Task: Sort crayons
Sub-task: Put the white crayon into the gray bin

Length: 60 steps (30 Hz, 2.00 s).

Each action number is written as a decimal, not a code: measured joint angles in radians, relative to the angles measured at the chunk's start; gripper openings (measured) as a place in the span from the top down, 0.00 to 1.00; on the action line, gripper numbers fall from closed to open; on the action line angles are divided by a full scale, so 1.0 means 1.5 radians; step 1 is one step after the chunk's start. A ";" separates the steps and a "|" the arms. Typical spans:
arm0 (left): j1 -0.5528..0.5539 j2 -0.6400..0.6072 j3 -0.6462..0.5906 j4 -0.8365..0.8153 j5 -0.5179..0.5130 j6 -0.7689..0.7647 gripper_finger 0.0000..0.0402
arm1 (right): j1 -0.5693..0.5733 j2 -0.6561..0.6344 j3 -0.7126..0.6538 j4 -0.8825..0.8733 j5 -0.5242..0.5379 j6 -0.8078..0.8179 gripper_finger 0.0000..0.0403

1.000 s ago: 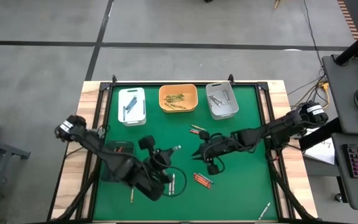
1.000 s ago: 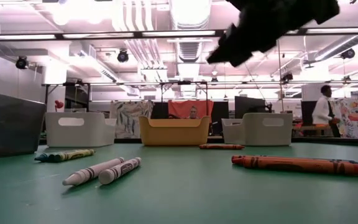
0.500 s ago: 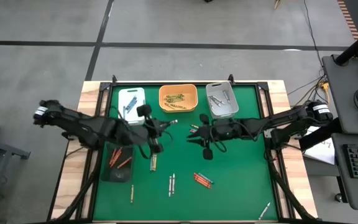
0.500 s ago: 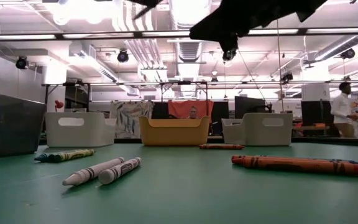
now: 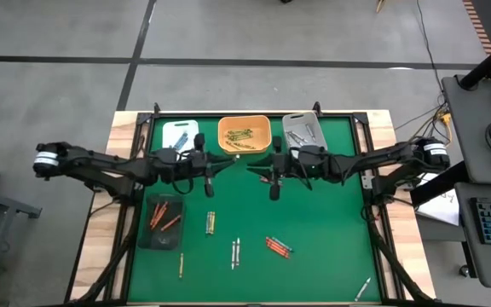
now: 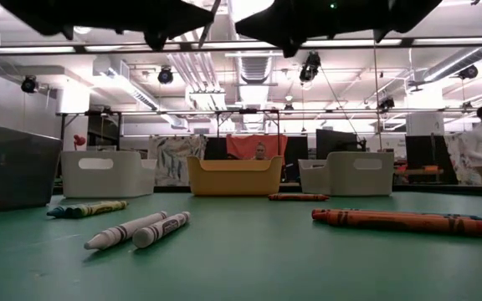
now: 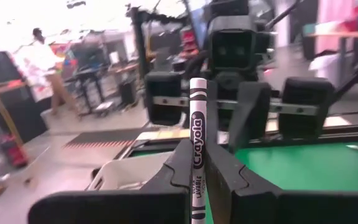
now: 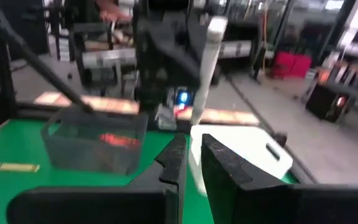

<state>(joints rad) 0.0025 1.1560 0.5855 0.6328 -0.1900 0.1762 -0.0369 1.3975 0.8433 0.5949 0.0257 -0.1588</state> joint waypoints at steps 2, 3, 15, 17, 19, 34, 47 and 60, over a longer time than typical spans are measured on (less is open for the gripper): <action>0.012 0.000 -0.023 0.034 0.038 0.006 1.00 | -0.001 0.013 0.000 0.043 0.000 -0.010 0.91; 0.016 0.001 -0.034 0.046 0.052 0.009 1.00 | -0.002 0.018 -0.001 0.061 -0.001 -0.012 0.91; 0.017 0.046 -0.074 0.206 0.076 -0.015 1.00 | -0.002 0.026 0.010 0.170 -0.041 0.095 0.79; 0.016 0.061 -0.067 0.215 0.085 -0.025 1.00 | -0.002 0.034 0.017 0.171 -0.040 0.106 0.74; 0.016 0.077 -0.057 0.219 0.091 -0.030 1.00 | -0.001 0.041 0.024 0.167 -0.040 0.107 0.69; 0.016 0.145 -0.015 0.253 0.100 -0.054 1.00 | 0.000 0.062 0.042 0.160 -0.035 0.070 0.70; 0.018 0.140 -0.016 0.254 0.098 -0.083 0.82 | -0.011 0.057 0.042 0.133 -0.032 0.064 0.95; 0.025 0.013 -0.019 0.018 -0.042 -0.068 0.61 | -0.179 0.004 0.181 -0.463 0.184 0.137 0.96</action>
<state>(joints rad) 0.0402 1.1749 0.5568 0.6597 -0.2528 0.0738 -0.3056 1.4037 1.1149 -0.0993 0.3013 0.0471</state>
